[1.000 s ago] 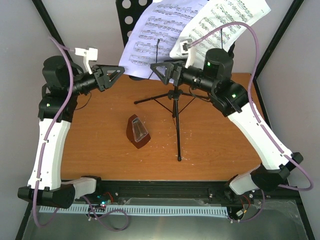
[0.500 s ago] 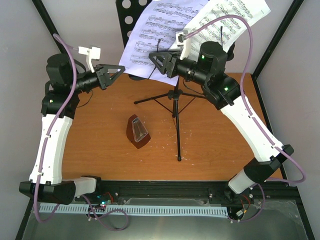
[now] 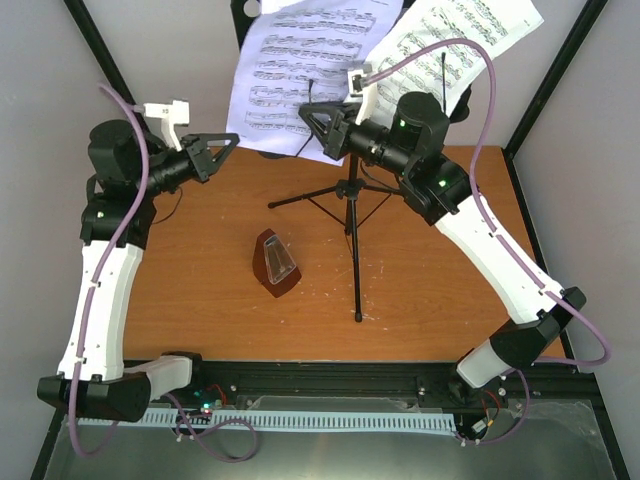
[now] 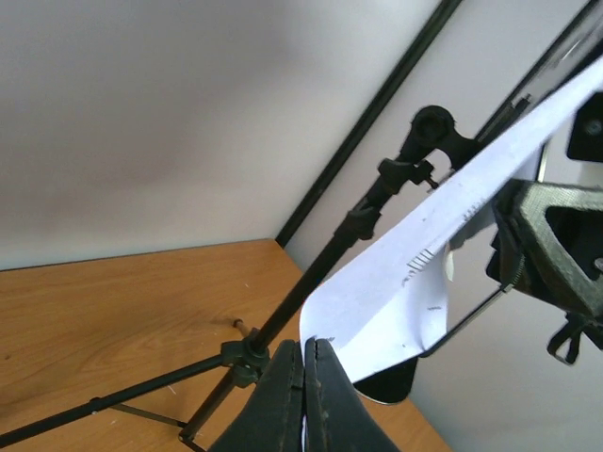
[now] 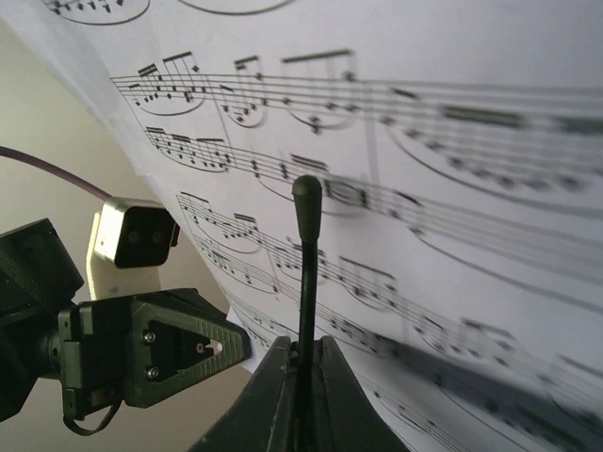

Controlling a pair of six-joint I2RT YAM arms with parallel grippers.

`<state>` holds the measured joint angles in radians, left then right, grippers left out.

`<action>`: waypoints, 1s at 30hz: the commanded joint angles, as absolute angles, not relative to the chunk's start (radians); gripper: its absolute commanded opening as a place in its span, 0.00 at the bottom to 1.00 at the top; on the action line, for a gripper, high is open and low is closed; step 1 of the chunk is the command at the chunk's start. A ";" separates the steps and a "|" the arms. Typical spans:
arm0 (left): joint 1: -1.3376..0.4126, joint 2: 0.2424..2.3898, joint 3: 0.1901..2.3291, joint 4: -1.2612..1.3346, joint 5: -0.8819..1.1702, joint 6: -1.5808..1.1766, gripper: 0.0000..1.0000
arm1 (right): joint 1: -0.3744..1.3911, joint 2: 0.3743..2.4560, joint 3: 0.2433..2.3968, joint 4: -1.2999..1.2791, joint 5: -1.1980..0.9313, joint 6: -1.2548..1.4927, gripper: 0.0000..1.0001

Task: Pack up the instrument practice props

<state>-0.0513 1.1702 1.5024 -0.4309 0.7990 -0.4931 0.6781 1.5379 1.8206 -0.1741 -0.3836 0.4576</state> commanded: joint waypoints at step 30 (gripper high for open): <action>0.404 1.259 0.575 -0.035 0.679 -0.614 0.00 | 0.672 1.503 1.752 -0.133 -0.324 0.405 0.05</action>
